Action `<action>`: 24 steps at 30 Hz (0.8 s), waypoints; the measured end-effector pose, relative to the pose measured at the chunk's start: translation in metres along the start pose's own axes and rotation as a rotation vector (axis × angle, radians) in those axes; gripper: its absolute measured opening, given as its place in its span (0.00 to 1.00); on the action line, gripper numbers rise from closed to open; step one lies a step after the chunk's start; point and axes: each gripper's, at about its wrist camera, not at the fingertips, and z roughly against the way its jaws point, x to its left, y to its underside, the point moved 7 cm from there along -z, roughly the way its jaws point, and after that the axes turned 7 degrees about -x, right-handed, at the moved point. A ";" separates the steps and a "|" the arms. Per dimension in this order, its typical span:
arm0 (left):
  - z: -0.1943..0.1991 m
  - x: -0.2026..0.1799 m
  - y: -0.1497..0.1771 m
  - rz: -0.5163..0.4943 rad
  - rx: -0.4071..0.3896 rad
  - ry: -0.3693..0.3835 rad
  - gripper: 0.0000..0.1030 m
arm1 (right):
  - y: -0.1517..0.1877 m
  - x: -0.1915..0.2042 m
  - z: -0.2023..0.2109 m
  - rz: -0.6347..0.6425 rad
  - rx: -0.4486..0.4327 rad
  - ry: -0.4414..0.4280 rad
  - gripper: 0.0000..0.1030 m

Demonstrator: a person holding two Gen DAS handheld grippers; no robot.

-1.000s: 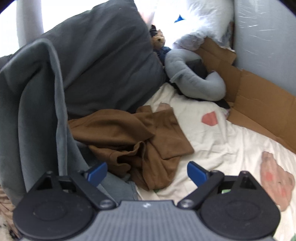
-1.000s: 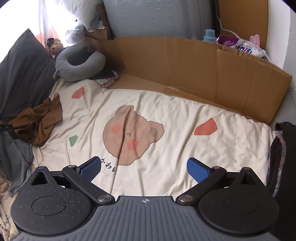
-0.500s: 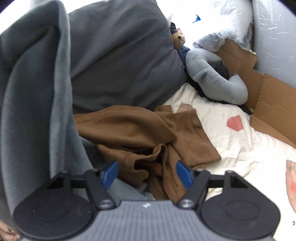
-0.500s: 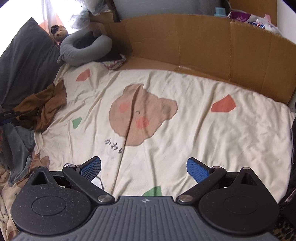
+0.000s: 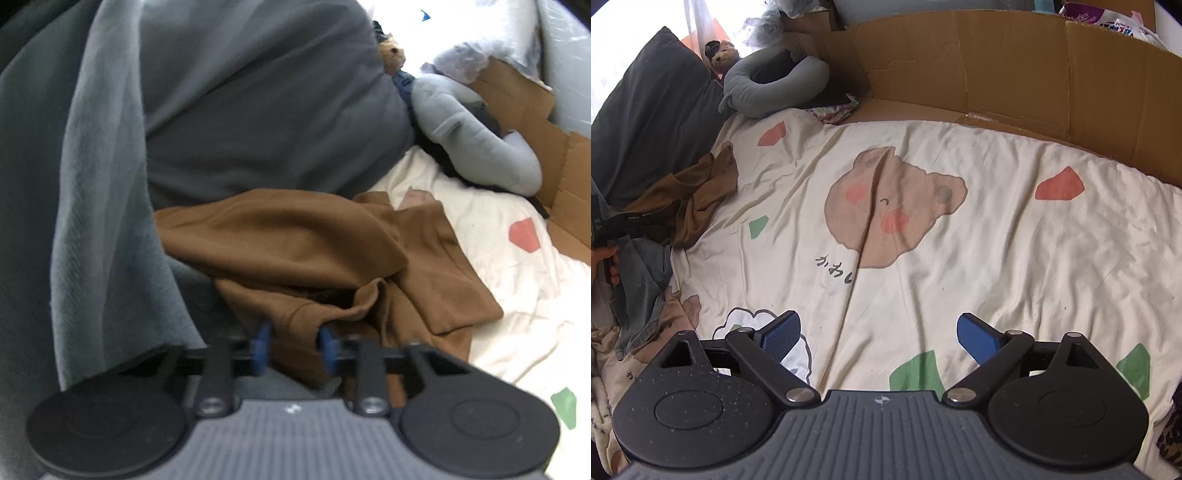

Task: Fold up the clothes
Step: 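Close the left tool on the brown sweatshirt fabric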

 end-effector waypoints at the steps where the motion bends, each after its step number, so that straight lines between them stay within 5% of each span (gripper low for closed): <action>1: 0.000 0.002 0.000 0.011 -0.001 -0.002 0.09 | 0.000 0.000 0.000 -0.002 0.000 -0.005 0.90; 4: 0.010 0.003 0.003 0.020 -0.009 0.000 0.07 | 0.000 0.001 -0.001 -0.002 -0.001 -0.011 0.83; 17: 0.065 -0.012 0.001 0.044 -0.039 0.101 0.04 | 0.004 0.001 -0.003 -0.027 0.008 -0.033 0.83; 24: 0.098 -0.050 0.000 0.024 -0.068 0.227 0.04 | 0.004 0.001 -0.004 -0.043 0.011 -0.036 0.83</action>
